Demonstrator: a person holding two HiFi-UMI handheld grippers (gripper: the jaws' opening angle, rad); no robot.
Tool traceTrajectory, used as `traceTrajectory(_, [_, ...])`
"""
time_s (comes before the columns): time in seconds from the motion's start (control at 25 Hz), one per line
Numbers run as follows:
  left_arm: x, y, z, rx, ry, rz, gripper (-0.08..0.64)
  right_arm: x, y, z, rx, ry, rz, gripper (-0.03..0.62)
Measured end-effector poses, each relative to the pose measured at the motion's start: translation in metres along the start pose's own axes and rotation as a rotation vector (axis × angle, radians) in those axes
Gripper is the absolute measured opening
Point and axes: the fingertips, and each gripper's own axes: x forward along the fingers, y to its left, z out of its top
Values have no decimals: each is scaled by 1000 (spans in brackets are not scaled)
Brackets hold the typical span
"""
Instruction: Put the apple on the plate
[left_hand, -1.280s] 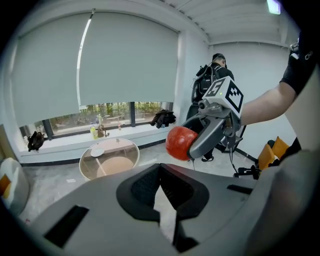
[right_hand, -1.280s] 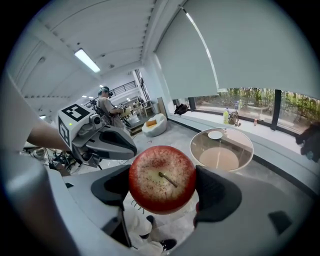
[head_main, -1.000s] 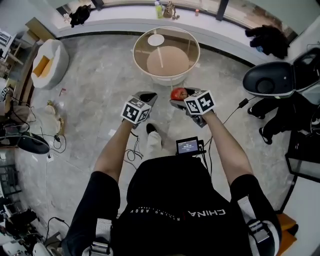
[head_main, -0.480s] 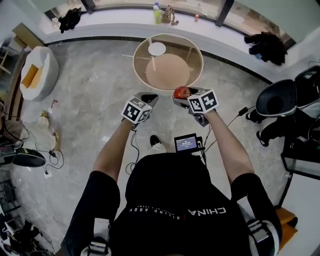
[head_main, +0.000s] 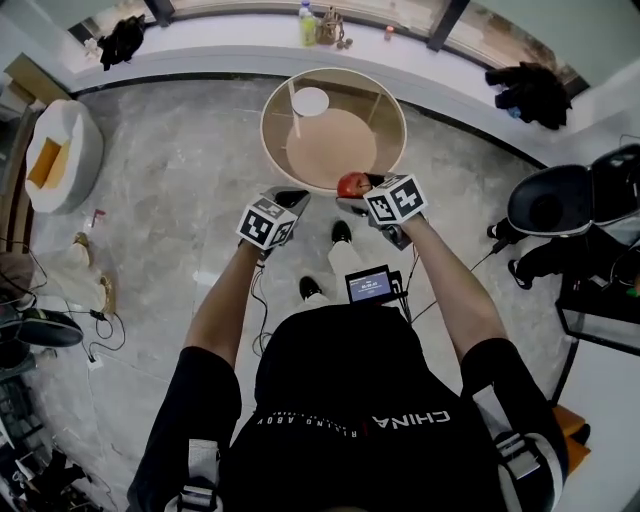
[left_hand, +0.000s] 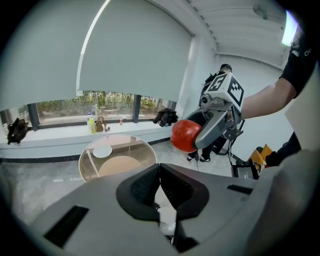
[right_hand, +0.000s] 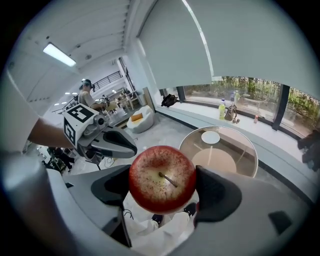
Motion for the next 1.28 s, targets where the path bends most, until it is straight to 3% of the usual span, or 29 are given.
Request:
traceTrajectory(0.24, [22,51,27,-17,27,30,18,33,-42,49,11,-9,37,387])
traceTrajectory(0.48, [62,108,79,1,72,72,18,53,-104,108,0,-17,72,387])
traceTrajectory(0.68, [95,146,127,-102,2,96,18,61,-152,148,-16,-25,83,387])
traceTrajectory(1.12, [102,192,130,-93,67,85,18,80,-169,181,-4,-27,62,387])
traceTrajectory(1.28, [107,208,122,-123,101,118,18,89,-175,184,18,-24,53,387])
